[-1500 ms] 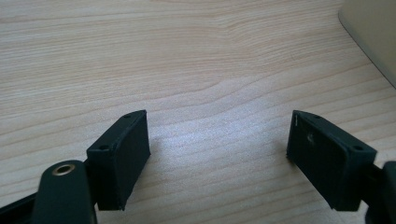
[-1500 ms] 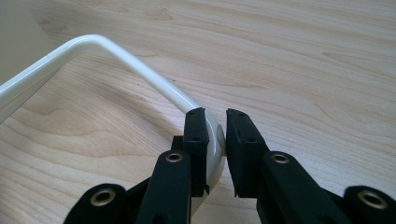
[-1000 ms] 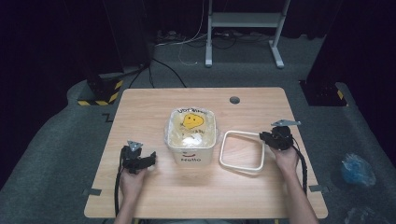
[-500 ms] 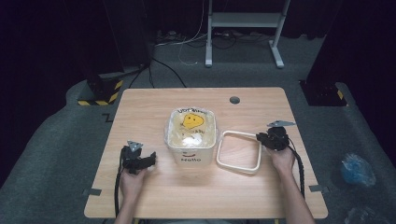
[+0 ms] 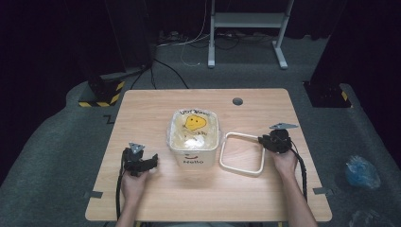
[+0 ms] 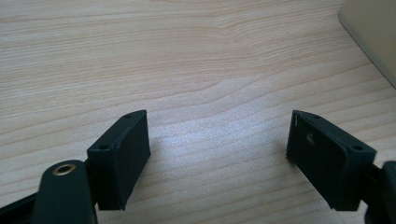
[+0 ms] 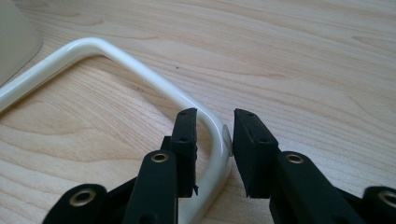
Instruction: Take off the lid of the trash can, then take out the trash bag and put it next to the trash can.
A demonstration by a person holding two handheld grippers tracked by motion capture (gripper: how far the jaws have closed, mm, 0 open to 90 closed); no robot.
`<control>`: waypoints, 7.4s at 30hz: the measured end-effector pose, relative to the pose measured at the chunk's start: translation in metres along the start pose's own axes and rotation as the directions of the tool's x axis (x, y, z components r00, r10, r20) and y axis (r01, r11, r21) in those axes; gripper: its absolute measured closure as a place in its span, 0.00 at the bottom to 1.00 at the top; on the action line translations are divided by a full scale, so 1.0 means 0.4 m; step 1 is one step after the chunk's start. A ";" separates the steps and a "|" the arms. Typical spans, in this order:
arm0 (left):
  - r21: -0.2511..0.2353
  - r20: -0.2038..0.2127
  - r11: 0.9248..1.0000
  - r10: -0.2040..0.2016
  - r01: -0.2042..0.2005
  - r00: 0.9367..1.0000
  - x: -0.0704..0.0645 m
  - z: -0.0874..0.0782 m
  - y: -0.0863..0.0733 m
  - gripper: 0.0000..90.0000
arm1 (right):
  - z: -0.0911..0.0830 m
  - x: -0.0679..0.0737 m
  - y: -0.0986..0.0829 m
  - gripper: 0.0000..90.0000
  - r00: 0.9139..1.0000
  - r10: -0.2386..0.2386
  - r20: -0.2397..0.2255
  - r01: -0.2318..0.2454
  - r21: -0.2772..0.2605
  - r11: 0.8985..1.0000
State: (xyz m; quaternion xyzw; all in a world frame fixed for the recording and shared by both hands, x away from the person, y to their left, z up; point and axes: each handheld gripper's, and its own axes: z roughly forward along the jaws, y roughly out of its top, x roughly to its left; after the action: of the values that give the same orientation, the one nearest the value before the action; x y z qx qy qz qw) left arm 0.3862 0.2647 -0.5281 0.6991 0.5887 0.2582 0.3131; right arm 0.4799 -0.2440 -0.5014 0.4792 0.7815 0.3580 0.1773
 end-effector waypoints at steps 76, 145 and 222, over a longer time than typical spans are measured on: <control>0.009 0.009 1.000 0.009 -0.009 1.000 -0.003 -0.001 -0.002 0.19 | -0.035 0.121 -0.120 0.36 0.991 0.018 0.130 -0.014 -0.029 0.999; -0.175 0.422 0.971 -0.078 0.165 0.903 -0.033 -0.203 0.188 0.39 | -0.034 0.124 -0.120 0.36 0.993 0.006 0.120 -0.003 -0.027 1.000; -0.202 0.347 0.979 0.097 -0.027 0.933 -0.167 -0.194 0.320 1.00 | -0.055 0.131 -0.102 0.34 0.997 0.023 0.075 -0.020 -0.034 0.999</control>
State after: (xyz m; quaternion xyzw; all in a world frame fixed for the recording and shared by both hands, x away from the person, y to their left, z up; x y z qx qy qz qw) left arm 0.4025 0.1950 -0.3807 0.7186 0.4721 0.1938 0.4725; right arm 0.4158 -0.2182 -0.5129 0.4977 0.7630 0.3546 0.2108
